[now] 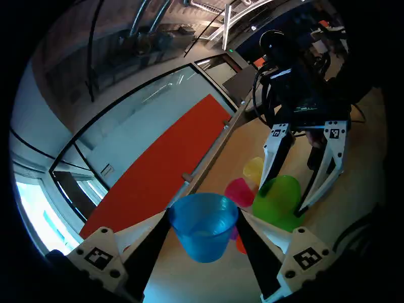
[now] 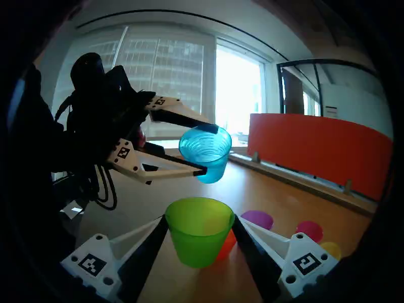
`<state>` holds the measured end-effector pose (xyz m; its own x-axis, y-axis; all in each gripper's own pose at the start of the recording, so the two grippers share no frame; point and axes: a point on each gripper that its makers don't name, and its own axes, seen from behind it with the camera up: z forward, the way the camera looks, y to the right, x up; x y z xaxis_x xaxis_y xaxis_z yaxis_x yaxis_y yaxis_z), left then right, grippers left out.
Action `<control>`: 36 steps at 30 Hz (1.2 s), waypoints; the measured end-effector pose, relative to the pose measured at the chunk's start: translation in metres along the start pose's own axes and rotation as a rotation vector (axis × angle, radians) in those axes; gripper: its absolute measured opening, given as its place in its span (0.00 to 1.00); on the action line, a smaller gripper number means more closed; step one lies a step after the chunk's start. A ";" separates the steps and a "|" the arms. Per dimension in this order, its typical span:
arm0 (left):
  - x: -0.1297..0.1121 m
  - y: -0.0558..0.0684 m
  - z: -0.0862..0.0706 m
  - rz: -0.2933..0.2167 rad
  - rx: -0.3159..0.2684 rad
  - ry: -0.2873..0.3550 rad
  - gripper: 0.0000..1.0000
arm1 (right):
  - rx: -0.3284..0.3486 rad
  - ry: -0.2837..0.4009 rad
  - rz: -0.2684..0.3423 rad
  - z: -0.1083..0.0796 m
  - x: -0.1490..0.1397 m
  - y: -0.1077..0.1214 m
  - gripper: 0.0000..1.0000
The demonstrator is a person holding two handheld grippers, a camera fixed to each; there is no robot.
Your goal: Pour water
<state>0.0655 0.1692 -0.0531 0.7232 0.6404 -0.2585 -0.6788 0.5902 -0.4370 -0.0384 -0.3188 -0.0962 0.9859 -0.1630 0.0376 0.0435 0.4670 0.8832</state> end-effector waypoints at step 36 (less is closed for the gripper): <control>0.007 0.003 0.010 0.125 0.013 -0.016 0.89 | -0.004 0.008 -0.002 0.003 0.002 -0.001 0.94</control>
<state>0.0669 0.1805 -0.0474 0.6312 0.7168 -0.2963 -0.7649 0.5119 -0.3910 -0.0373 -0.3220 -0.0961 0.9872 -0.1564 0.0323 0.0457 0.4705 0.8812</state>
